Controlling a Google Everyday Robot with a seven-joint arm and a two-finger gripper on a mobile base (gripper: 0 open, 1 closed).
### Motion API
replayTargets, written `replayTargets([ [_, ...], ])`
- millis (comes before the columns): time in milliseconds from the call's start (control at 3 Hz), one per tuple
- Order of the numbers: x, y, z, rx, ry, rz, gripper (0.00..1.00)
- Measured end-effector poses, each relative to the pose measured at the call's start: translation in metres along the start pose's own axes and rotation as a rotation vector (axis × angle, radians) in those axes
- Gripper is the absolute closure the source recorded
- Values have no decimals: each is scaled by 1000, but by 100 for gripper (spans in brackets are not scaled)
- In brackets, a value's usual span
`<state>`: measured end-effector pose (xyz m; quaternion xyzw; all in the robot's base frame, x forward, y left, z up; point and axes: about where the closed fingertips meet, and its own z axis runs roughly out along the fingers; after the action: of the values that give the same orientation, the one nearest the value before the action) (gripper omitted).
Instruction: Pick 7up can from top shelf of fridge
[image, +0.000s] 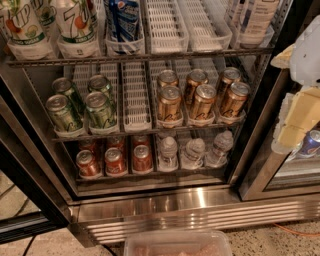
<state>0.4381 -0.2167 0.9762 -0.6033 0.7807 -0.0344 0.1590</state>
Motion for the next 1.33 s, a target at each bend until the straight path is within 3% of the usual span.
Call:
replayTargets([
  [333,0,0,0,0,0,0,0],
  [667,-27,15,12,-7,-79,16,0],
  [1000,-92,49,28,-8,-196,-16,0],
  [1333,-156,73,22,26,-278,-99,0],
])
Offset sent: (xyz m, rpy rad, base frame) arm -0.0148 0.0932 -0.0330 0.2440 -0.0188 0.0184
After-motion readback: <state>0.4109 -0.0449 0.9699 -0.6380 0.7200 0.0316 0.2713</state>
